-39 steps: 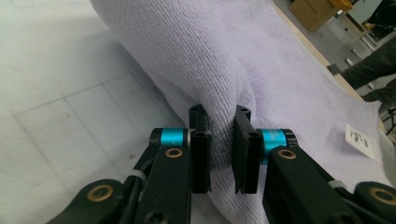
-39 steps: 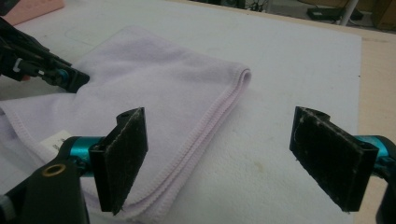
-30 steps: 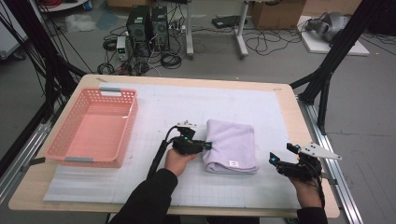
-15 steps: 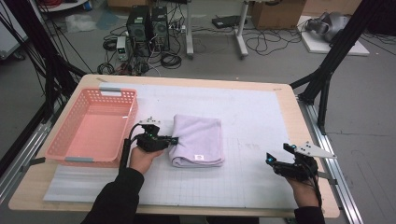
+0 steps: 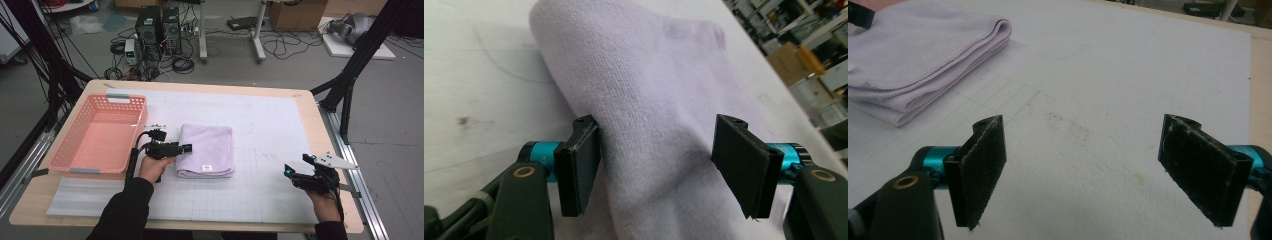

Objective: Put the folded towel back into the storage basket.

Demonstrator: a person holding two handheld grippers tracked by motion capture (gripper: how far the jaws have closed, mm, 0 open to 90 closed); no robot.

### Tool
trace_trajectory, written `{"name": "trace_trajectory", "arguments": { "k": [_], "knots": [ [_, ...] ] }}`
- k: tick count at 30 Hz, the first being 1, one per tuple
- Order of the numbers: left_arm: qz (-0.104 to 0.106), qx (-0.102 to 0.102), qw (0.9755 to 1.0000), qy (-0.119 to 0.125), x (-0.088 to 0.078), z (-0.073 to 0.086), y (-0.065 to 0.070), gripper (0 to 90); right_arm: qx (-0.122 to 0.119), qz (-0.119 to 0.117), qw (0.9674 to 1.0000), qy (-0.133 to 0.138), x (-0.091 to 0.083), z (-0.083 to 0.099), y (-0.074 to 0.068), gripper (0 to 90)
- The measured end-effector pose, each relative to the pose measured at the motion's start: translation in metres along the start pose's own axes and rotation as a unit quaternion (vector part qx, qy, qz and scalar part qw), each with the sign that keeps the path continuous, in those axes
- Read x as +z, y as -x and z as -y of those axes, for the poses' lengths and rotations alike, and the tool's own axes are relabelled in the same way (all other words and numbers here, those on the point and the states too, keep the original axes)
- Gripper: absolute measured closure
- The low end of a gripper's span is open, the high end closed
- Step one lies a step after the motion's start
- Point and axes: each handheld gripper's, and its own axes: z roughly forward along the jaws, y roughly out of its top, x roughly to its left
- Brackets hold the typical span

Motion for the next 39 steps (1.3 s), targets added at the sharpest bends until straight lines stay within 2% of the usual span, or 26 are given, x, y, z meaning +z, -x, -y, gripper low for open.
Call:
{"name": "trace_trajectory", "arguments": {
  "k": [1, 4, 5, 6, 7, 8, 10, 11, 12, 13, 16, 18, 19, 22, 25, 26, 29, 31, 35, 36, 37, 38, 39],
  "knots": [
    [-0.003, -0.009, 1.0, 0.003, 0.004, 0.001, 0.0, 32.0, 0.0, 0.0, 1.0, -0.001, 0.0, 0.0, 0.0, 18.2],
    [-0.008, -0.013, 0.9999, 0.003, 0.007, 0.001, 0.0, 31.6, -0.001, -0.001, 1.0, -0.001, 0.0, 0.0, 0.0, 18.2],
    [-0.013, -0.002, 0.9999, -0.003, 0.01, 0.003, 0.002, 31.6, 0.0, -0.001, 1.0, -0.001, 0.0, 0.0, 0.0, 18.2],
    [-0.013, -0.002, 0.9999, -0.003, 0.01, 0.003, 0.002, 32.0, 0.0, -0.002, 1.0, 0.0, 0.0, 0.0, 0.0, 18.2],
    [-0.031, 0.013, 0.9994, -0.01, 0.011, 0.004, 0.004, 33.4, 0.001, -0.002, 1.0, 0.0, 0.0, 0.0, 0.0, 18.2],
    [-0.031, 0.013, 0.9994, -0.01, 0.011, 0.004, 0.004, 36.1, 0.0, -0.002, 1.0, -0.001, 0.0, 0.0, 0.0, 18.2],
    [-0.052, 0.04, 0.9977, -0.014, 0.01, 0.005, 0.007, 40.0, 0.001, -0.004, 1.0, -0.001, 0.001, 0.0, -0.001, 18.2],
    [-0.052, 0.04, 0.9977, -0.014, 0.01, 0.005, 0.007, 40.0, 0.0, -0.005, 1.0, -0.002, 0.001, 0.0, -0.001, 18.2],
    [-0.067, 0.064, 0.9956, -0.014, 0.012, 0.007, 0.012, 39.9, 0.0, -0.004, 1.0, -0.002, 0.0, 0.0, -0.002, 18.2],
    [-0.071, 0.072, 0.9948, -0.014, 0.013, 0.008, 0.013, 39.6, 0.0, -0.005, 1.0, -0.003, 0.0, 0.0, -0.002, 18.3],
    [-0.076, 0.074, 0.9943, -0.013, 0.013, 0.008, 0.014, 41.6, 0.0, -0.006, 1.0, -0.001, 0.001, 0.0, -0.001, 18.2],
    [-0.08, 0.077, 0.9937, -0.014, 0.013, 0.008, 0.014, 47.4, 0.0, -0.006, 1.0, -0.002, 0.001, -0.001, -0.002, 18.2],
    [-0.075, 0.068, 0.9947, -0.02, 0.012, 0.008, 0.014, 54.0, 0.0, -0.007, 1.0, -0.002, 0.001, -0.001, -0.003, 18.2],
    [-0.073, 0.067, 0.9949, -0.02, 0.013, 0.009, 0.015, 63.4, -0.001, -0.007, 1.0, -0.004, 0.002, -0.001, -0.003, 18.2],
    [-0.06, 0.058, 0.9964, -0.016, 0.011, 0.008, 0.012, 67.7, -0.001, -0.009, 0.9999, -0.005, 0.002, -0.001, -0.003, 18.2],
    [-0.047, 0.047, 0.9977, -0.014, 0.009, 0.007, 0.009, 68.6, 0.0, -0.009, 0.9999, -0.005, 0.002, -0.001, -0.003, 18.2],
    [-0.036, 0.044, 0.9984, -0.009, 0.008, 0.007, 0.008, 70.2, 0.001, -0.009, 0.9999, -0.004, 0.002, -0.001, -0.003, 18.2],
    [-0.015, 0.053, 0.9984, 0.008, 0.004, 0.005, 0.009, 71.0, 0.0, -0.009, 0.9999, -0.005, 0.002, -0.001, -0.003, 18.2],
    [0.005, 0.083, 0.9957, 0.041, -0.004, 0.003, 0.018, 71.6, 0.001, -0.01, 0.9999, -0.005, 0.002, -0.001, -0.003, 18.2],
    [0.005, 0.083, 0.9957, 0.041, -0.004, 0.003, 0.018, 71.7, 0.0, -0.01, 0.9999, -0.005, 0.002, -0.001, -0.003, 18.2],
    [0.012, 0.103, 0.9931, 0.055, -0.007, 0.002, 0.024, 71.9, -0.003, -0.011, 0.9999, -0.004, 0.002, -0.001, -0.003, 18.2],
    [0.015, 0.112, 0.9919, 0.059, -0.008, 0.002, 0.026, 72.0, -0.002, -0.011, 0.9999, -0.004, 0.002, -0.001, -0.003, 18.2],
    [0.015, 0.112, 0.9919, 0.059, -0.008, 0.002, 0.026, 72.1, -0.003, -0.011, 0.9999, -0.004, 0.001, -0.001, -0.003, 18.2]
  ]
}}
